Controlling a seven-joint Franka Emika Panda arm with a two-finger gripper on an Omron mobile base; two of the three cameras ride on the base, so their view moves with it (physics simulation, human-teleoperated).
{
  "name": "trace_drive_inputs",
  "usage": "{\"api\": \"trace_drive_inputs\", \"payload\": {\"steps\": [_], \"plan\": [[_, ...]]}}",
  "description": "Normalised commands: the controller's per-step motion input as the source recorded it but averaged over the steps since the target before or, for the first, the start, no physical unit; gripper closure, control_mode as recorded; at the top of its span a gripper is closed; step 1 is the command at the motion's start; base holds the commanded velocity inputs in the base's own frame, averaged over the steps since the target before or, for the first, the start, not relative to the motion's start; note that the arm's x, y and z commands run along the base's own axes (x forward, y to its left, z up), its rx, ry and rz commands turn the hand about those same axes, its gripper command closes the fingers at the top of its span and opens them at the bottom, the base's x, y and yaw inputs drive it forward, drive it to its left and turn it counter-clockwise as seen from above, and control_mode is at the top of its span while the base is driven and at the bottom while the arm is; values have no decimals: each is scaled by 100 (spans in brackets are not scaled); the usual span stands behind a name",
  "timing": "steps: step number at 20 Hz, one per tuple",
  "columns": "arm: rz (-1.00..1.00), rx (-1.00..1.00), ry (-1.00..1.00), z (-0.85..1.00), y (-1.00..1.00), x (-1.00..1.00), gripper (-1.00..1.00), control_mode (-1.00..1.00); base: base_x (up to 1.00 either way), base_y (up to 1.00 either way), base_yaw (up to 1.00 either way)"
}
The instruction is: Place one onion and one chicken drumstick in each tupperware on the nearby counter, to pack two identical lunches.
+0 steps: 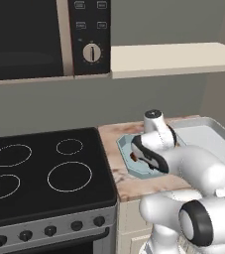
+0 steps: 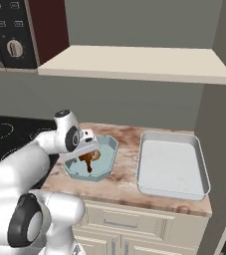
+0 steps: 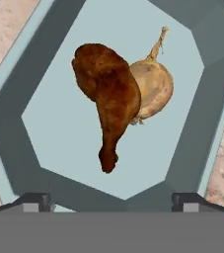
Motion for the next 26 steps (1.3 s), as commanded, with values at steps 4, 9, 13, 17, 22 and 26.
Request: {"api": "trace_drive_inputs", "payload": {"steps": [4, 9, 13, 17, 22, 26], "plan": [[0, 0, -4, 83, -22, -100, -100, -100, 0, 0, 0], [0, 3, -18, 72, -17, -100, -100, -100, 0, 0, 0], [-6, 22, -33, 85, -28, -100, -100, -100, 0, 0, 0], [-9, 33, -24, 100, -23, -100, -100, -100, 0, 0, 0], [-7, 20, -10, 43, 3, -96, -100, -100, 0, 0, 0], [0, 0, -1, -10, 22, -68, -100, -100, 0, 0, 0]]}}
